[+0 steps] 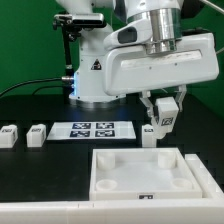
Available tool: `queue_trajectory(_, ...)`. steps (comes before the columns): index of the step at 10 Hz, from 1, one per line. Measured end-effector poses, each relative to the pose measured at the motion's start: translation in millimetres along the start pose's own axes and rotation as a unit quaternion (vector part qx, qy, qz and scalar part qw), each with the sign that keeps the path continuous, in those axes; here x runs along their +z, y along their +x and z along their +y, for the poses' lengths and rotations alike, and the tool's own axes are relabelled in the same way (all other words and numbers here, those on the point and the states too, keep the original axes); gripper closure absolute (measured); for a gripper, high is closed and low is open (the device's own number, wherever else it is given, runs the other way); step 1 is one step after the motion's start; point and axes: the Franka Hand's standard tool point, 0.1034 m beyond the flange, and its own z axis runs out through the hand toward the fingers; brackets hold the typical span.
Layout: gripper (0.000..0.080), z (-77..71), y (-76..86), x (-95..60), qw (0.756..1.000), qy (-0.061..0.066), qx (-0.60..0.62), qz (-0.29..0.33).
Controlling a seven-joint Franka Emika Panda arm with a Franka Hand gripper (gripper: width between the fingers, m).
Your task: Assemble one leg
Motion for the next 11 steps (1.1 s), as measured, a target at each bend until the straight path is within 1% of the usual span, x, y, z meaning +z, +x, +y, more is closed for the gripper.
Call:
queue_trajectory(1, 0.0506, 4.6, 15.3, -0.9, 1.0, -0.001, -0.004, 0.014)
queue_trajectory(2, 0.0506, 15.3, 31.5, -3.4, 0.996, -0.019, -0.02, 0.088)
queue_trajectory(3, 0.0506, 23.5, 32.8, -1.8, 0.99, -0.034, -0.026, 0.133)
queue_trajectory(4, 0.0506, 29.2, 35.4, 1.4, 0.987, -0.041, -0.025, 0.151)
queue_trajectory(6, 0.0506, 29.2, 41.7, 4.1, 0.987, -0.039, -0.025, 0.152)
queue_trajectory(10, 0.0506, 30.4, 40.8, 4.6, 0.987, -0.039, -0.022, 0.152)
queue_trajectory(11, 0.0506, 33.6, 44.2, 2.7, 0.987, -0.04, -0.015, 0.155)
